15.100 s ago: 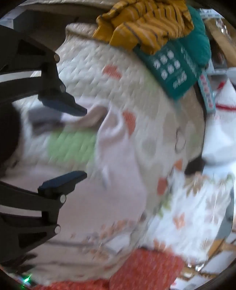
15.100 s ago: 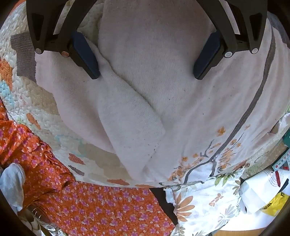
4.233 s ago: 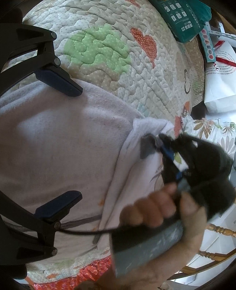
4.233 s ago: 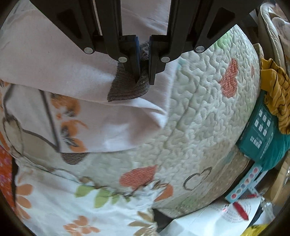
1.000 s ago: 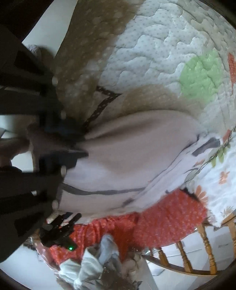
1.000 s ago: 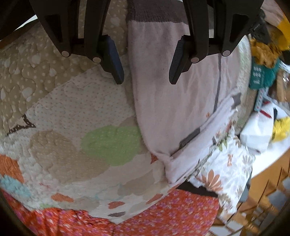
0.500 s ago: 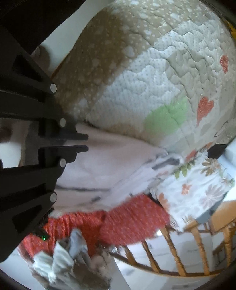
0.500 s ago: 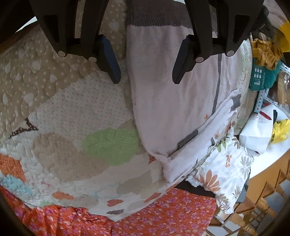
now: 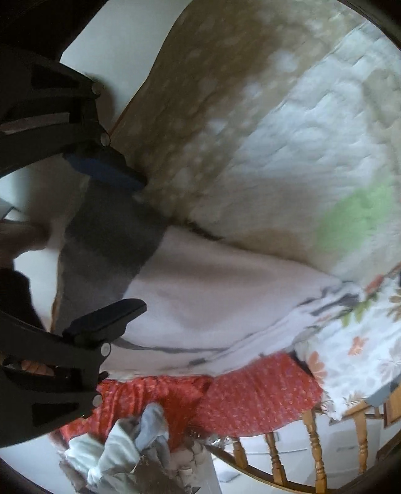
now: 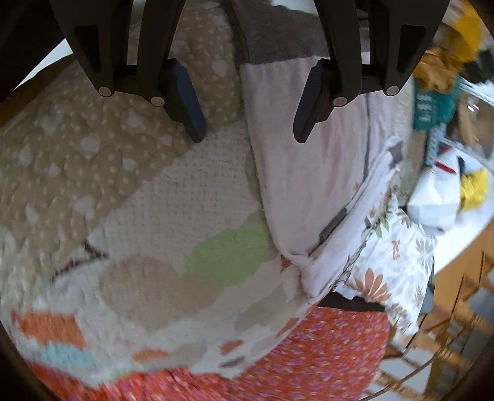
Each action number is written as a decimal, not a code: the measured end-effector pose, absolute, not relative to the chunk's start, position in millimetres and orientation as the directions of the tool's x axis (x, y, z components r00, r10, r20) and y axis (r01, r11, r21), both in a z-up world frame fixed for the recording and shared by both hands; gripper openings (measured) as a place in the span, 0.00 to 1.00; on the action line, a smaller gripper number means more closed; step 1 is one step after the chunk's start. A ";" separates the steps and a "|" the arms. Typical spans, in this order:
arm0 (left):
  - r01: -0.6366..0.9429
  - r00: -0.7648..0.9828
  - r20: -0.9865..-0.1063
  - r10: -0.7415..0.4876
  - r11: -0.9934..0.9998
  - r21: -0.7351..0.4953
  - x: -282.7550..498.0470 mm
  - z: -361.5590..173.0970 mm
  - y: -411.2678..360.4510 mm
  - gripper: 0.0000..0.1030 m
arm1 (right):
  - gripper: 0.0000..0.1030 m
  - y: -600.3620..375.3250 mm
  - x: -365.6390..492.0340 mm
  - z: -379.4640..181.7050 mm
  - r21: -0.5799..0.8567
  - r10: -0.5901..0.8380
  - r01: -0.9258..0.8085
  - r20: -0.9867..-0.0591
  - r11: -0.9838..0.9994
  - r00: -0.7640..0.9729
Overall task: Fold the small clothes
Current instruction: 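Grasp the grey hem band of the sweater with both tools, then lift the hem band and fold it up toward the collar with both tools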
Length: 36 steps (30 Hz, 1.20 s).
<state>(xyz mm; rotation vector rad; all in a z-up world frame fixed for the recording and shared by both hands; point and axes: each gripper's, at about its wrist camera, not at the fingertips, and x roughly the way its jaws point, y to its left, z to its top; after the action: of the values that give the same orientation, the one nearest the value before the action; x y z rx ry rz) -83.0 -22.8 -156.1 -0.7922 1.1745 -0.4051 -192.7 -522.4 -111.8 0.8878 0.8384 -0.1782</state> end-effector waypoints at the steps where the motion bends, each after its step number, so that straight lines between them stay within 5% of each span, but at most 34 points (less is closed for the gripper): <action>1: -0.103 0.352 -0.662 -0.662 0.676 -0.730 -85.0 -155.7 -25.2 0.69 | 0.64 -524.4 -194.1 -112.6 0.631 0.203 0.461 -0.701 0.624 0.684; 3: -0.078 0.343 -0.663 -0.666 0.683 -0.726 -86.5 -152.9 -31.8 0.69 | 0.64 -525.0 -195.0 -114.5 0.671 0.248 0.440 -0.676 0.597 0.694; 7: -0.049 0.351 -0.651 -0.673 0.681 -0.731 -89.2 -147.4 -36.2 0.41 | 0.64 -520.5 -194.2 -122.7 0.772 0.380 0.369 -0.593 0.517 0.710; 10: -0.043 0.348 -0.663 -0.662 0.696 -0.717 -89.1 -146.0 -39.9 0.30 | 0.64 -511.3 -190.2 -132.5 0.813 0.456 0.343 -0.557 0.470 0.694; 15: -0.073 0.345 -0.685 -0.642 0.709 -0.701 -88.8 -149.8 -38.9 0.32 | 0.64 -498.5 -186.0 -128.2 0.787 0.460 0.326 -0.584 0.524 0.669; 21: -0.132 0.333 -0.748 -0.574 0.757 -0.640 -88.1 -148.5 -41.7 0.57 | 0.64 -481.7 -189.8 -127.1 0.750 0.465 0.339 -0.632 0.567 0.620; 28: -0.080 0.314 -0.734 -0.602 0.754 -0.652 -94.8 -147.3 -51.1 0.58 | 0.64 -471.2 -192.8 -132.7 0.757 0.506 0.350 -0.637 0.552 0.581; 36: -0.089 0.325 -0.681 -0.656 0.696 -0.713 -88.6 -161.2 -41.0 0.65 | 0.64 -482.7 -206.2 -155.1 0.839 0.583 0.288 -0.532 0.462 0.614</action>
<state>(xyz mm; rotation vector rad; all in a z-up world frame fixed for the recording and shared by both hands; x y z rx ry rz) -88.6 -41.0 -161.2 -0.7454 1.2035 -0.4209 -206.2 -482.7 -155.1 1.1162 0.9388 0.2189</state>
